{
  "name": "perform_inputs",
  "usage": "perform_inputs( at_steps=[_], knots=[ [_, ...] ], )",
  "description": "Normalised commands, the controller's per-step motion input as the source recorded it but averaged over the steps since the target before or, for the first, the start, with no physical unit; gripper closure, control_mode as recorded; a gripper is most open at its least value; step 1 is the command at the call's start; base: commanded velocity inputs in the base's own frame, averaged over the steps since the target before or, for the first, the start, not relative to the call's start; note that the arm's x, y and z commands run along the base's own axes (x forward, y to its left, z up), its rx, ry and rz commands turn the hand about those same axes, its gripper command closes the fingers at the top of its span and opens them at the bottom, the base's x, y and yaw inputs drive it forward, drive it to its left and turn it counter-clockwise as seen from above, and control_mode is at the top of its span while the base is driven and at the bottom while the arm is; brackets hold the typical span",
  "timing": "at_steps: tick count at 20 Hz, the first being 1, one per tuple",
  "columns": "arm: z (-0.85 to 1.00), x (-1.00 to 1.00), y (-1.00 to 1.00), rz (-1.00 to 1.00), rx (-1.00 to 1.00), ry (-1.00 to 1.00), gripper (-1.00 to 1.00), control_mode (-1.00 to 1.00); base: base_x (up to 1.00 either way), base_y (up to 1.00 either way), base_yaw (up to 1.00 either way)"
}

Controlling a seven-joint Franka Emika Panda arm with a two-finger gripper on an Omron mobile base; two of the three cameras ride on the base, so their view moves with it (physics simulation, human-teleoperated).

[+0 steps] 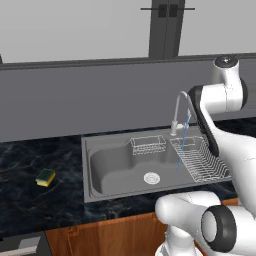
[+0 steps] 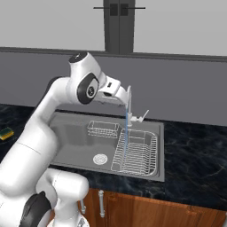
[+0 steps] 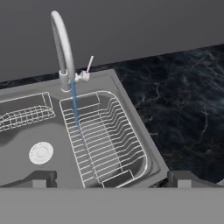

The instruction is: Soak the sponge with water for a few seconds and then drop it inside the sink.

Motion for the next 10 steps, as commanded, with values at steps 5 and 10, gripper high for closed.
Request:
perform_inputs(
  at_steps=[5, 10],
  knots=[
    [0.04, -0.2, 0.53, 0.0, 0.0, 0.0, -1.0, -1.0, 0.0, 0.0, 0.0],
    [0.0, -0.11, 0.58, 0.0, 0.0, 0.01, -1.0, -1.0, 0.0, 0.0, 0.0]
  ],
)
